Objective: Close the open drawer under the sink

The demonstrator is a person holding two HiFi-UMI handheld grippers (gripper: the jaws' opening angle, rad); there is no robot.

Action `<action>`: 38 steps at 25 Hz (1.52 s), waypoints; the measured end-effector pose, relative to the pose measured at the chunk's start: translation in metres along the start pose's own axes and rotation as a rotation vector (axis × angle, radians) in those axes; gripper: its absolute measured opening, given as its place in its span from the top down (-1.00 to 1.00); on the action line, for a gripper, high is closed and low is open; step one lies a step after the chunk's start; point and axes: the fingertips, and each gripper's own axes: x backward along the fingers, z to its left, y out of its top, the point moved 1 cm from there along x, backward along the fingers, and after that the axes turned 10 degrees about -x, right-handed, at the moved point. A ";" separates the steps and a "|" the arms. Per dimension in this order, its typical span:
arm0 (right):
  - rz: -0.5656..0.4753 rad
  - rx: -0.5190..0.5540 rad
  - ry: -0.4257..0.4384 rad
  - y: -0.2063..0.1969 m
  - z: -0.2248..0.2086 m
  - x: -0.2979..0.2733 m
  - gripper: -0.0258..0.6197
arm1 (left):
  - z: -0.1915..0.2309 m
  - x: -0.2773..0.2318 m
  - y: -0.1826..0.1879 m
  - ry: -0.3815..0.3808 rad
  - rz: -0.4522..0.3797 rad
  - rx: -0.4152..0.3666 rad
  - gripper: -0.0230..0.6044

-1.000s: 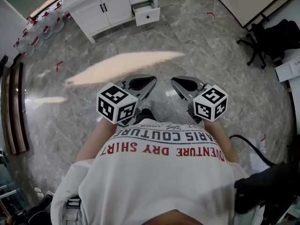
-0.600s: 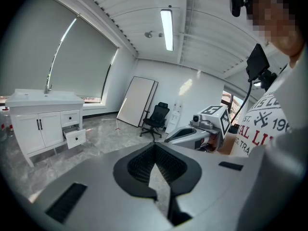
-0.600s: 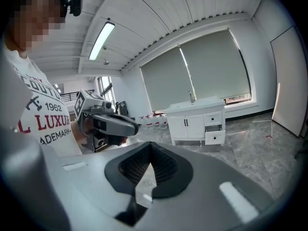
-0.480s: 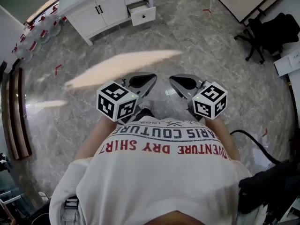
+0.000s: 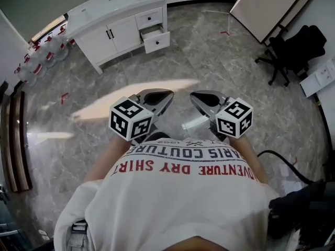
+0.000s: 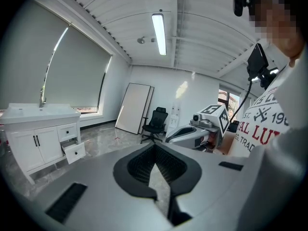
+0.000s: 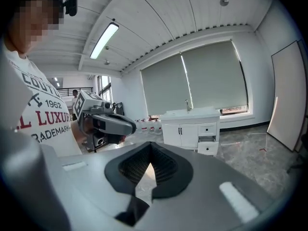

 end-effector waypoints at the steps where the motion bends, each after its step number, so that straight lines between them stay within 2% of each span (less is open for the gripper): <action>1: 0.005 0.004 0.000 0.002 -0.003 -0.004 0.92 | 0.005 0.000 0.001 0.002 -0.003 0.002 0.92; 7: 0.034 -0.010 0.004 0.009 -0.041 -0.045 0.92 | 0.053 -0.018 -0.017 0.006 0.025 0.046 0.92; 13: 0.072 -0.044 0.001 0.028 -0.112 -0.112 0.92 | 0.148 -0.064 -0.026 0.003 0.048 0.090 0.92; 17: 0.093 -0.072 -0.007 0.059 -0.183 -0.172 0.92 | 0.236 -0.105 -0.028 -0.008 0.073 0.124 0.92; 21: 0.120 -0.100 0.000 0.100 -0.256 -0.243 0.92 | 0.341 -0.144 -0.024 0.018 0.096 0.163 0.92; 24: 0.150 -0.057 0.002 0.136 -0.309 -0.300 0.92 | 0.420 -0.172 -0.012 0.045 0.093 0.163 0.92; 28: 0.118 -0.028 0.024 0.184 -0.357 -0.360 0.92 | 0.503 -0.194 0.002 0.098 0.087 0.166 0.92; 38: 0.104 -0.056 0.105 0.222 -0.420 -0.429 0.92 | 0.589 -0.226 0.005 0.170 0.109 0.193 0.92</action>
